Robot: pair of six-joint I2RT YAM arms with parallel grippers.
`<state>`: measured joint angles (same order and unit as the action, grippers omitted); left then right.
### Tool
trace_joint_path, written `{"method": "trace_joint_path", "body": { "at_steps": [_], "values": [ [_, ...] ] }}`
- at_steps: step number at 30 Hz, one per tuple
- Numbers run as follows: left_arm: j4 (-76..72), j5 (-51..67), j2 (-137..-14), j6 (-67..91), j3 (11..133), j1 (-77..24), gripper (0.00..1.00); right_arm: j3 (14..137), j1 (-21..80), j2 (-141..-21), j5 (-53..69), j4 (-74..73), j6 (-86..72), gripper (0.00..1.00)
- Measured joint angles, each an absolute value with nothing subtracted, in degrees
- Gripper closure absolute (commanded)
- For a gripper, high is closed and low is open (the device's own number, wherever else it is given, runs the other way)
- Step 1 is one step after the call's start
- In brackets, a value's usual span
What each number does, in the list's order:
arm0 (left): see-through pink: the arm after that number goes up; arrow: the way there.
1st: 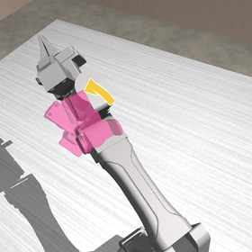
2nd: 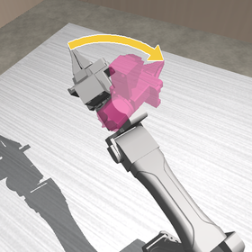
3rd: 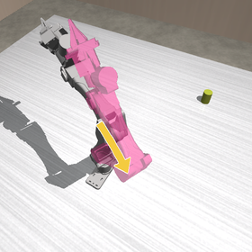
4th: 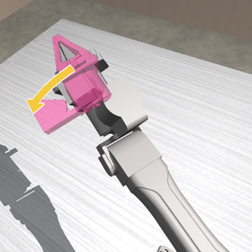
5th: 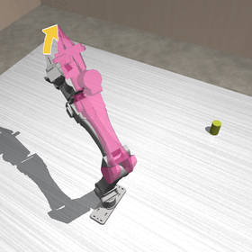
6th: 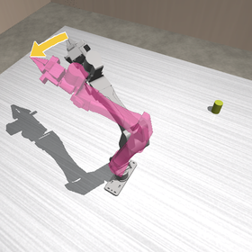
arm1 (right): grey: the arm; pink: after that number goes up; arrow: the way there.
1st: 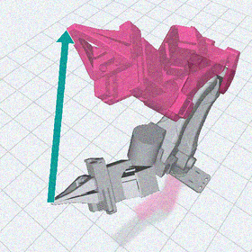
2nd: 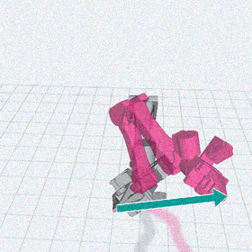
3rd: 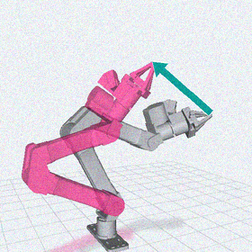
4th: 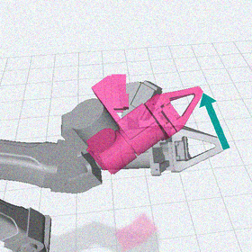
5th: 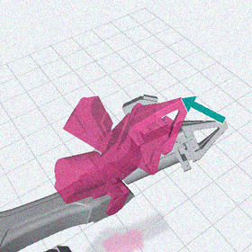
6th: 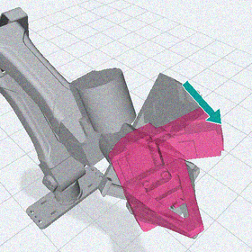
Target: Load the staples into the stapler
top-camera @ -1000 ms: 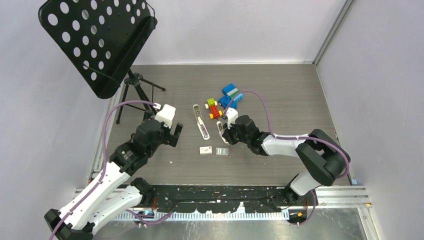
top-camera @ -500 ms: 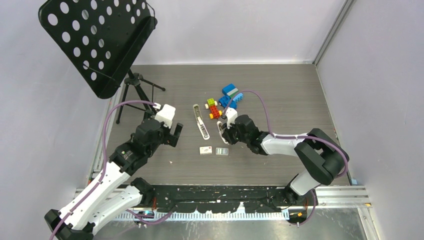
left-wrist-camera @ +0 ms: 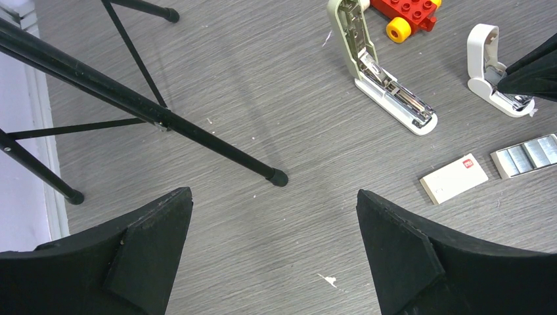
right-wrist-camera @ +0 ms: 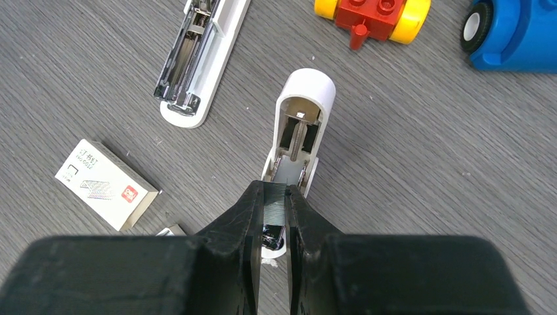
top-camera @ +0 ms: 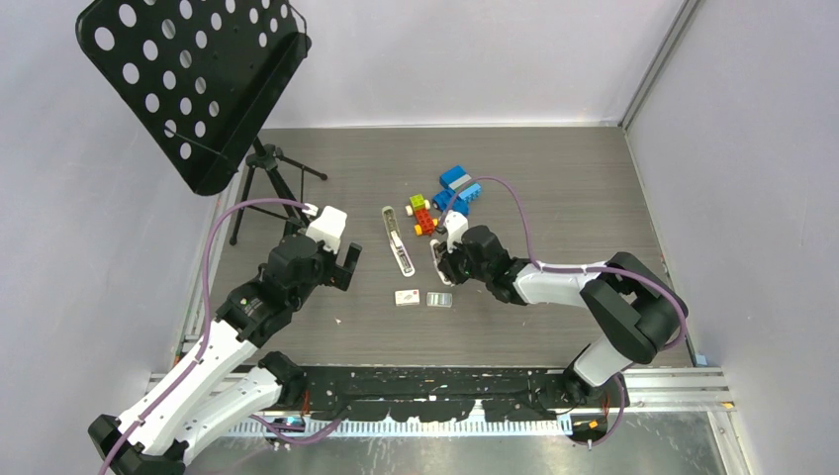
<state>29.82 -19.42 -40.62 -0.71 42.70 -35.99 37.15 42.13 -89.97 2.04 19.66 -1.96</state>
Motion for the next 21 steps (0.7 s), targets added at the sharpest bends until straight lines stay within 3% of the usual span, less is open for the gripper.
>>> {"method": "trace_joint_path", "body": {
  "at_steps": [21],
  "values": [
    [29.82, -18.83, -40.64, -0.71, 42.7, -35.59, 0.02, 35.33, 42.13, -88.62, -1.41, 19.84, -4.25, 0.88]
  ]
}}
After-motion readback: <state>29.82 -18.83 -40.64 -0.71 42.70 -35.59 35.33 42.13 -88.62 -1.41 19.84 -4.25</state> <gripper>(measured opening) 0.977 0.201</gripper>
